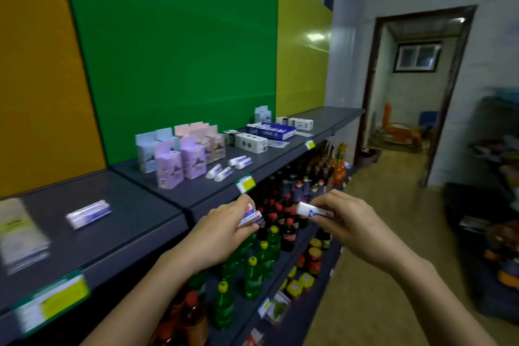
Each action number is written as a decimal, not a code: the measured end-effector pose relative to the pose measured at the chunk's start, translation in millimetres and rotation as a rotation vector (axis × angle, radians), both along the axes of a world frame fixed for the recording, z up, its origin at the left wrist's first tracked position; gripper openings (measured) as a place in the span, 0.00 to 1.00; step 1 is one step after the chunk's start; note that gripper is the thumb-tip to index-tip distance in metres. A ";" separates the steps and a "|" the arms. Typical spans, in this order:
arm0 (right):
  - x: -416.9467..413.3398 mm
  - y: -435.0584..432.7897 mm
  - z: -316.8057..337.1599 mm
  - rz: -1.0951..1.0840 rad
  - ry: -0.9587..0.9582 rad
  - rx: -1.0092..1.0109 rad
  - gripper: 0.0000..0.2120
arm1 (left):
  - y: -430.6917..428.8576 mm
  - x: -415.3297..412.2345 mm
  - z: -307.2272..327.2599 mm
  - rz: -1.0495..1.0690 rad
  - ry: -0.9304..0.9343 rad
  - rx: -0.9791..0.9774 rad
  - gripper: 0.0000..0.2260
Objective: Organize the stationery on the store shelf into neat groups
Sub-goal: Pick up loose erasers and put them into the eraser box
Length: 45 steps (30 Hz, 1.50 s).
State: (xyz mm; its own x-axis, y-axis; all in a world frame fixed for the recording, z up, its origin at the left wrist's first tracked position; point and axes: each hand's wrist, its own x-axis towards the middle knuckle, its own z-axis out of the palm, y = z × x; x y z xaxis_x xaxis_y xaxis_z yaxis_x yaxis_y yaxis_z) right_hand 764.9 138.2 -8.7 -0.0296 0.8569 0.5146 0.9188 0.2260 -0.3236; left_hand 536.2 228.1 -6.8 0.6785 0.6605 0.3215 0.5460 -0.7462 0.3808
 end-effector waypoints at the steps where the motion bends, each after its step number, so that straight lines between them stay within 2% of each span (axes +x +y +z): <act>1: 14.3 3.6 -1.8 -0.012 0.002 -0.001 0.07 | 6.9 15.0 0.5 -0.007 0.012 -0.006 0.08; 12: 160.5 102.0 -7.2 -0.067 0.011 -0.023 0.08 | 115.0 172.7 8.9 -0.065 0.088 0.056 0.09; 23: 293.9 234.7 12.9 0.041 -0.017 -0.010 0.09 | 230.8 303.6 38.7 -0.029 0.092 0.145 0.09; 34: 389.4 397.4 33.8 0.424 0.003 -0.058 0.04 | 330.4 378.0 40.9 0.338 0.051 0.161 0.10; 45: 380.0 533.5 41.0 0.763 -0.007 -0.191 0.11 | 381.3 368.8 54.1 0.615 0.123 0.216 0.11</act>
State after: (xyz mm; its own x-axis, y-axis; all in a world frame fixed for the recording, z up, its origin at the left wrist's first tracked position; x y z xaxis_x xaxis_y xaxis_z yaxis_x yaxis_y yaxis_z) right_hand 1144.9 671.8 32.3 -0.6482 0.6721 0.3580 0.5344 0.7364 -0.4149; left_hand 905.0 609.4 47.3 0.2383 0.8684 0.4348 0.9269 -0.3370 0.1653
